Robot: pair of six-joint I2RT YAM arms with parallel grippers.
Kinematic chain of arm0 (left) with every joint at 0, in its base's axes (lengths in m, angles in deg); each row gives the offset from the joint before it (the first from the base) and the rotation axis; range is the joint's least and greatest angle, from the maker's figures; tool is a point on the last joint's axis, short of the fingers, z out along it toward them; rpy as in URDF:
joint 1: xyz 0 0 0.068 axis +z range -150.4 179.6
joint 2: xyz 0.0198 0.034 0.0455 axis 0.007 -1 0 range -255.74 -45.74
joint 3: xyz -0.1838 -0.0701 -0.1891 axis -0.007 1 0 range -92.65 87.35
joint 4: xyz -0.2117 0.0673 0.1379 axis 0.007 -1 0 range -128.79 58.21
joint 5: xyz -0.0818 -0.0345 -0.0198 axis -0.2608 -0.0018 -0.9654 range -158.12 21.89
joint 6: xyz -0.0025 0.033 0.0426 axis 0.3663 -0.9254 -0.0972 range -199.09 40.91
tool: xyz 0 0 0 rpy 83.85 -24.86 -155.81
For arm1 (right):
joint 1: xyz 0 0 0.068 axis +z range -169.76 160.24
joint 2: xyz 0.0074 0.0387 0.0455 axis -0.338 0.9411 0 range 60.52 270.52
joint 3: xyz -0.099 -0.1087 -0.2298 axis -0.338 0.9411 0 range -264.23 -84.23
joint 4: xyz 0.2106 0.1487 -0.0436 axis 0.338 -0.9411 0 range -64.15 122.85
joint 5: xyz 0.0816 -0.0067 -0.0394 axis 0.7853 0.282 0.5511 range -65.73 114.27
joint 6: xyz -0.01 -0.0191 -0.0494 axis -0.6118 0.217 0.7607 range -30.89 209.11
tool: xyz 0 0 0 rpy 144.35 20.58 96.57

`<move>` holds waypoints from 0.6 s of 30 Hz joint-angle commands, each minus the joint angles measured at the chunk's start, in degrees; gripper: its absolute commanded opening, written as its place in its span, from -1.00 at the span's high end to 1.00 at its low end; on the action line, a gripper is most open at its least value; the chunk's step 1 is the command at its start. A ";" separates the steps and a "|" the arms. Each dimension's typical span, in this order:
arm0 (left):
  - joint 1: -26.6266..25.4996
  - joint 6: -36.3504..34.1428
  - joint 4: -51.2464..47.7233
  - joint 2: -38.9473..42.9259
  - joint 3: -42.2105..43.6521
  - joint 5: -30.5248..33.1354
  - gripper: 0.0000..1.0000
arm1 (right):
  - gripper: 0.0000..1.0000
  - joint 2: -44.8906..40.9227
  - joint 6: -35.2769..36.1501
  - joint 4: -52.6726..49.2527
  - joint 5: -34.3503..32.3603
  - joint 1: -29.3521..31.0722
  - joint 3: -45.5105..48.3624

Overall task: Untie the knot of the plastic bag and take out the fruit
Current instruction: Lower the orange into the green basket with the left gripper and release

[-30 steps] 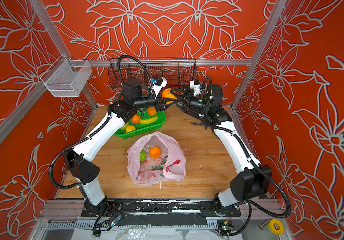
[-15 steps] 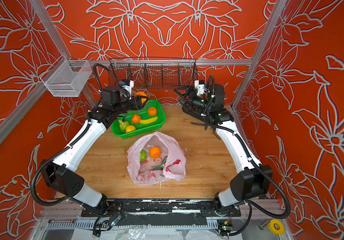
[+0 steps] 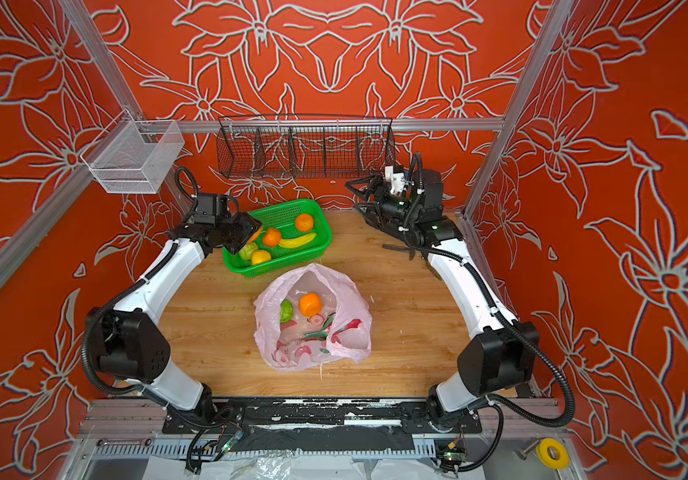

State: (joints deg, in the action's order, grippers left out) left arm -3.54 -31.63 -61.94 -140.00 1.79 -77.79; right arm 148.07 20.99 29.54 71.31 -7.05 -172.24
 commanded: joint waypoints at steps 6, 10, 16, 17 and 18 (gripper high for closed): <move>2.99 -10.51 -10.54 -13.05 -14.07 7.96 0.02 | -0.82 -1.92 1.27 -1.95 0.68 -0.48 2.35; 4.46 -15.70 -10.11 -18.89 -19.44 7.74 0.01 | -0.82 -3.14 1.93 -3.53 0.71 -0.41 3.41; 5.90 -20.28 -8.27 -25.54 -24.09 7.63 -0.07 | -0.83 -4.85 3.25 -6.04 -0.27 -0.41 3.99; 6.16 -21.45 -6.88 -26.20 -24.19 7.23 -0.09 | -0.83 -4.99 3.34 -6.17 -0.33 -0.47 4.15; 6.37 -22.14 -6.28 -27.04 -24.58 7.17 -0.10 | -0.83 -5.17 3.28 -6.32 -0.40 -0.42 4.25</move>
State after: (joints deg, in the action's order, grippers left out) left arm 2.23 -49.42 -69.76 -165.20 -21.27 -70.86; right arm 144.96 23.35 24.14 71.23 -7.26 -168.87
